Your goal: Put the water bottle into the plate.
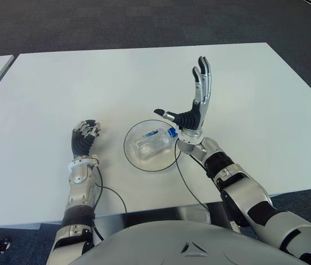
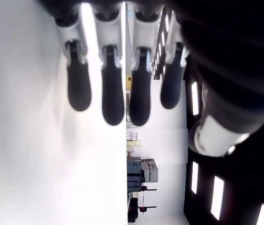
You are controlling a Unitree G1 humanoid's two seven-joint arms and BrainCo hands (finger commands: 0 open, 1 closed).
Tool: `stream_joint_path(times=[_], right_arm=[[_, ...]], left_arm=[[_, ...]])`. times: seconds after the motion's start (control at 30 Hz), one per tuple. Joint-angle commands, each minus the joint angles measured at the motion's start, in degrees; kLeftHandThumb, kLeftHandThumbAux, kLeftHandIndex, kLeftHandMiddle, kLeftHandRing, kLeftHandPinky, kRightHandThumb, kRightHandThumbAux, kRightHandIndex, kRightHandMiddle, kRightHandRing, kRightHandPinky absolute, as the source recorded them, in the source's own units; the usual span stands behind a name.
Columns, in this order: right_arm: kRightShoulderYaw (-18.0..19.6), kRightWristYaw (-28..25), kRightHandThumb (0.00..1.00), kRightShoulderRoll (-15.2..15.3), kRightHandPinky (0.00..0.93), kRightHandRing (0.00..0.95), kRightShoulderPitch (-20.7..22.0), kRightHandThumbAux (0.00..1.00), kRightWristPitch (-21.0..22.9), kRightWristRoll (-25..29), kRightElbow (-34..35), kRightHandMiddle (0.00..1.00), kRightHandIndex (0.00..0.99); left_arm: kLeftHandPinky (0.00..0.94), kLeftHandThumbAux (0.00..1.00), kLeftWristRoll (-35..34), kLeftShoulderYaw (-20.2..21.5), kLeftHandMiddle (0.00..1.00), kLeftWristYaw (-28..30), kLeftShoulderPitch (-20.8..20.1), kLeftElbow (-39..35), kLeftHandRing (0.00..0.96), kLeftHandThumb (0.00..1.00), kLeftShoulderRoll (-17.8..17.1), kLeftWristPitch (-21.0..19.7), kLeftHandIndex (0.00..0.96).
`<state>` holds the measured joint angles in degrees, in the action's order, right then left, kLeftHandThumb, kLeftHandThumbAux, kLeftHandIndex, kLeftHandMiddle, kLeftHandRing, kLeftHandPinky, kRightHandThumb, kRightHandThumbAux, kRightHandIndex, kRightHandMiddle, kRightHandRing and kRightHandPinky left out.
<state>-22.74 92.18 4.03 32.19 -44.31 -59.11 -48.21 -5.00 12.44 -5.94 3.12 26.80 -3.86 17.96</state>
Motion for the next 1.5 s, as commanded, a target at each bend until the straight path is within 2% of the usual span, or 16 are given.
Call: stream_joint_path(times=[0.03,0.13,0.27,0.43,0.6,0.7,0.83,0.97,1.1,1.2,1.23,1.5], right_arm=[[4.20,-6.82,0.098,-0.41,0.009,0.000,-3.54,0.618,-5.30,12.42,-2.59,0.000,0.000],[7.77,-14.70,0.144,-0.26,0.049,0.000,-5.23,0.660,-5.74,20.82,-3.30,0.000,0.000],[10.22,-21.35,0.211,-1.59,0.098,0.000,-5.79,0.727,-4.77,26.99,-2.91,0.000,0.000],[13.10,-31.08,0.244,-3.76,0.106,0.000,-7.70,0.797,-3.31,35.22,-0.31,0.000,0.000],[15.74,-41.05,0.193,-3.75,0.102,0.008,-9.85,0.846,-1.14,41.86,2.73,0.000,0.005],[17.26,-49.90,0.147,-1.53,0.111,0.020,-11.43,0.848,-0.91,46.88,3.72,0.002,0.017],[18.87,-57.55,0.104,-0.70,0.146,0.049,-12.55,0.847,0.13,50.56,4.16,0.022,0.036],[20.37,-64.28,0.123,-1.09,0.198,0.091,-13.32,0.847,2.42,54.26,5.20,0.061,0.066],[21.95,-70.91,0.232,-2.15,0.232,0.138,-14.09,0.867,5.00,58.97,7.02,0.125,0.145],[23.09,-75.29,0.309,-2.77,0.282,0.203,-14.74,0.896,7.83,62.19,8.56,0.213,0.236],[23.38,-76.31,0.333,-2.89,0.310,0.248,-14.99,0.925,8.85,62.76,9.13,0.265,0.284],[24.74,-79.94,0.321,-3.22,0.352,0.322,-17.57,0.982,15.92,62.94,13.67,0.349,0.362]], left_arm=[[0.485,0.681,-0.36,-1.00,0.474,0.48,4.51,4.96,0.498,0.832,2.40,-7.77,0.406],[0.485,0.681,-0.44,-1.05,0.473,0.68,4.46,5.02,0.499,0.832,2.32,-7.97,0.409],[0.484,0.680,-0.45,-1.05,0.471,0.63,4.30,5.09,0.500,0.833,2.28,-8.27,0.413],[0.488,0.679,-0.59,-0.94,0.469,0.52,4.15,5.04,0.500,0.834,2.41,-8.40,0.417],[0.489,0.679,-0.89,-0.90,0.470,0.92,4.11,5.08,0.499,0.834,2.47,-8.33,0.417],[0.487,0.680,-0.62,-1.08,0.469,1.06,3.98,5.44,0.500,0.834,2.24,-8.24,0.417],[0.491,0.680,-0.11,-1.38,0.470,1.21,3.79,6.03,0.506,0.833,1.86,-7.81,0.416],[0.496,0.682,0.47,-1.66,0.475,1.31,3.59,6.57,0.514,0.831,1.48,-7.53,0.408],[0.494,0.683,0.78,-1.81,0.479,1.38,3.39,6.92,0.517,0.830,1.18,-7.66,0.401],[0.491,0.684,1.08,-1.89,0.481,1.40,3.30,7.05,0.516,0.829,1.01,-7.65,0.398],[0.495,0.684,1.18,-1.92,0.481,1.38,3.30,7.06,0.520,0.829,0.95,-7.60,0.398],[0.511,0.683,1.46,-2.01,0.477,1.45,3.45,6.77,0.535,0.831,0.79,-7.26,0.405]])
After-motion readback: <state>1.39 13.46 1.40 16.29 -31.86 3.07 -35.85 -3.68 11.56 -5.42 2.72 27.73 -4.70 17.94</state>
